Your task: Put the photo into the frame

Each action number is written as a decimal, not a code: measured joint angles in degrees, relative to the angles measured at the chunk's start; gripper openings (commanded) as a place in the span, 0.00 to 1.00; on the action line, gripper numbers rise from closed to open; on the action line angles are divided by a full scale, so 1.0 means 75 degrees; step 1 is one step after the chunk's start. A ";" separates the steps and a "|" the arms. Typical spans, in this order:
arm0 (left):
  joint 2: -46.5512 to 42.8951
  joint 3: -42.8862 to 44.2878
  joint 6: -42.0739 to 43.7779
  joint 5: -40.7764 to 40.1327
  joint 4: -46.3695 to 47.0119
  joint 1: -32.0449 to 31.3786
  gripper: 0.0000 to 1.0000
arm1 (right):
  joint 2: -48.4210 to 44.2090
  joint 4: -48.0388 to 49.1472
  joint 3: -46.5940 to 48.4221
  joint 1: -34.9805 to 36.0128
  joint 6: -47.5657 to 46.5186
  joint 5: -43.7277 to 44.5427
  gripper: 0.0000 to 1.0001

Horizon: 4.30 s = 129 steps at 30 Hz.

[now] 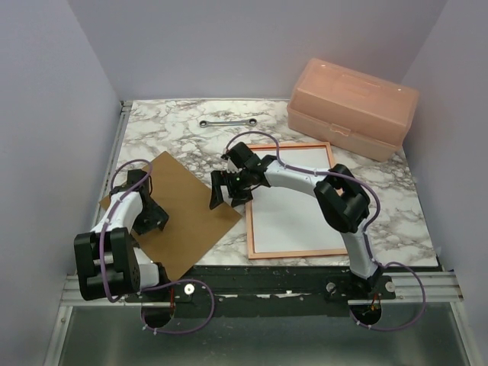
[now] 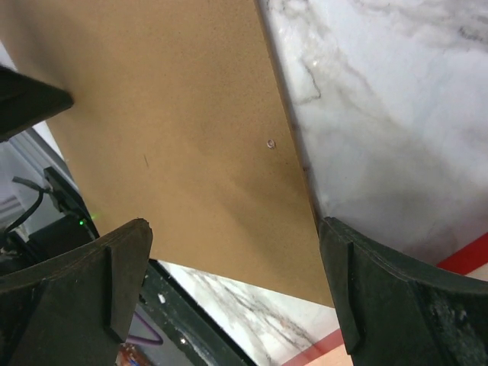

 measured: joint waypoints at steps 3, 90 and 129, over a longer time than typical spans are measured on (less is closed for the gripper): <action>-0.0163 -0.0143 0.0000 0.0793 0.0606 -0.0087 0.99 | -0.0236 -0.0009 -0.0189 0.0000 0.0122 -0.0143 0.97; -0.1623 -0.1434 -0.0236 0.4319 0.4220 -0.1982 0.98 | -0.4255 0.0781 -0.3483 -0.0291 0.0962 -0.1058 0.97; -0.1629 -0.1023 -0.0044 0.2996 0.2722 -0.2215 0.98 | -0.0006 -0.0953 0.0032 -0.0405 -0.0632 -0.0064 0.86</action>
